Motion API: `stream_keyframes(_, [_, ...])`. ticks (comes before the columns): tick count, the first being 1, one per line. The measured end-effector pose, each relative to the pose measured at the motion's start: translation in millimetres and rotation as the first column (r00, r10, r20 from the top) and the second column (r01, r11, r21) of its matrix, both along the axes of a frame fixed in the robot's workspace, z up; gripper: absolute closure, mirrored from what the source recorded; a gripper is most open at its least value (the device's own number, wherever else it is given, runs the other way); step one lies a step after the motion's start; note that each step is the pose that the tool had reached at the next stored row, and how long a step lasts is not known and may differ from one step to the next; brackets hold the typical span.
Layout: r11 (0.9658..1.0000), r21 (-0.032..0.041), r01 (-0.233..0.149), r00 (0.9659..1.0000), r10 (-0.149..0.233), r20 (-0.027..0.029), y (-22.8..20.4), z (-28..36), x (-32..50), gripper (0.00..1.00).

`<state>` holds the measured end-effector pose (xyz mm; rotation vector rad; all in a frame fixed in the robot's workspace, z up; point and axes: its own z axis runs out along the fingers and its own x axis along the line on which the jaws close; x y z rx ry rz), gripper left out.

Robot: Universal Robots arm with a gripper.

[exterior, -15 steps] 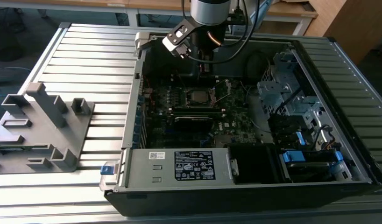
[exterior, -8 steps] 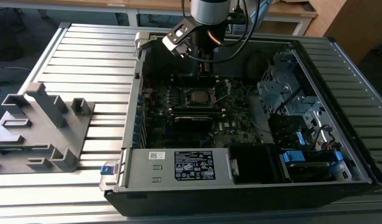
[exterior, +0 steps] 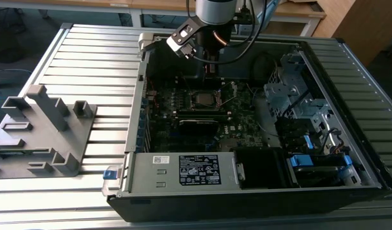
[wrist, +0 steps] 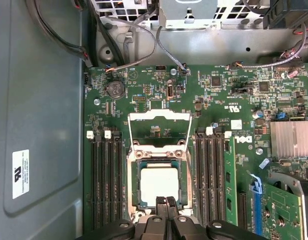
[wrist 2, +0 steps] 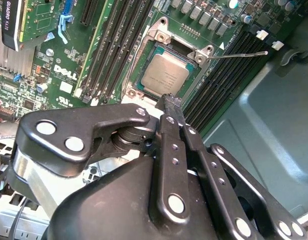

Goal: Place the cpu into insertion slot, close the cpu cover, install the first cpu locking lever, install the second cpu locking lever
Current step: 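Close the cpu cover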

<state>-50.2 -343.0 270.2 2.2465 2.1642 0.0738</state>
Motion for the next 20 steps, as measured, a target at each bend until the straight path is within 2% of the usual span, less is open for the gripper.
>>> stream_keyframes(20, [1.0000,0.0001,0.000,1.0000,0.000,0.0000,0.0,1.6,0.6,0.89])
